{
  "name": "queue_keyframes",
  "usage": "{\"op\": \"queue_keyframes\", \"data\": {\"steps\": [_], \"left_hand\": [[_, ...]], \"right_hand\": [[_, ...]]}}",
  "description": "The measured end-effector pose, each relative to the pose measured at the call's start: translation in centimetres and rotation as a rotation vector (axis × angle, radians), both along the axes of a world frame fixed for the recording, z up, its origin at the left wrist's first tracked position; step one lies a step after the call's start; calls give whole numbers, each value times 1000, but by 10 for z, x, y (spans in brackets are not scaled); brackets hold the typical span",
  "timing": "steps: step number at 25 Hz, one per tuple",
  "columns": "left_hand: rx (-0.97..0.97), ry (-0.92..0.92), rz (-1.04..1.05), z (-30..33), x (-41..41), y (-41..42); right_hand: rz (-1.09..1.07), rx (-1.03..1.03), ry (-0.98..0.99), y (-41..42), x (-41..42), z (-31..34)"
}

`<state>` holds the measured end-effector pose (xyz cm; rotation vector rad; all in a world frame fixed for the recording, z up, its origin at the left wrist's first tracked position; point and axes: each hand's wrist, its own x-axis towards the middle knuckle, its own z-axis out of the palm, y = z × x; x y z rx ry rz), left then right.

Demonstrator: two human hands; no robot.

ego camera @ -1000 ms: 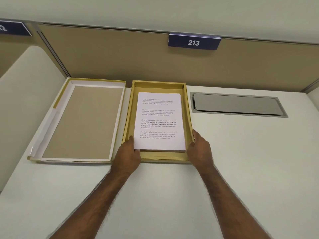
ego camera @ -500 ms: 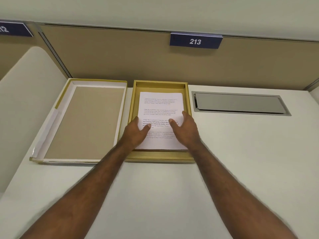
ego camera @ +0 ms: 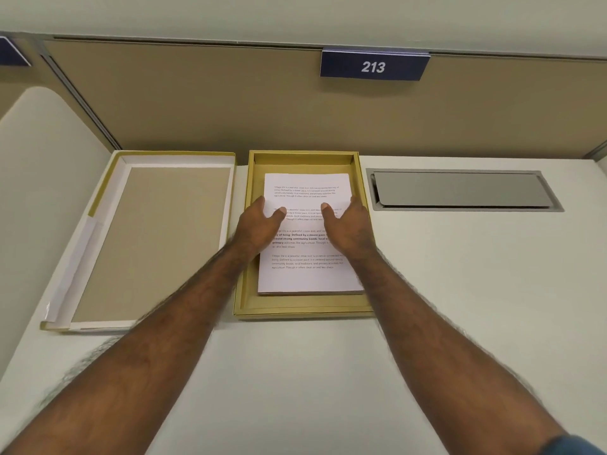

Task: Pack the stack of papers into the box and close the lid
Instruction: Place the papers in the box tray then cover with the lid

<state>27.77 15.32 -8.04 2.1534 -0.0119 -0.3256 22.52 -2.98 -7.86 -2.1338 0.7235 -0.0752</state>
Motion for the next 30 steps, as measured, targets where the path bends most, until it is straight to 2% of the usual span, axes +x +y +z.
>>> {"op": "queue_keyframes", "data": {"steps": [3,6,10,13,15,17,19,21,24,28,30], "left_hand": [[39,-15,-18,4,-2,-1],[94,-89,20,18,-21,5],[-166,-248,359,26,-90,56],[-293,-375,676,17,-147,104],[-359,-400,880,8,-174,133],[-357,-358,1055,-3,-191,160],[-381,-214,1144,-11,-201,182],[-411,-49,1124,-17,-205,194],[-506,47,1059,-18,-204,205],[-772,176,932,-5,-192,206],[-814,112,879,2,-186,200]], "right_hand": [[-13,28,-29,0,-3,4],[-11,-45,-45,12,-16,15],[78,-113,-227,60,-48,35],[390,-124,-333,119,-69,40],[695,-147,-287,163,-78,37],[974,-206,-155,201,-86,26],[1128,-307,-64,226,-93,13],[1172,-423,-68,239,-97,0],[1142,-479,-110,246,-103,-10],[1063,-305,-232,249,-112,-2],[1026,-149,-295,247,-118,8]]}}
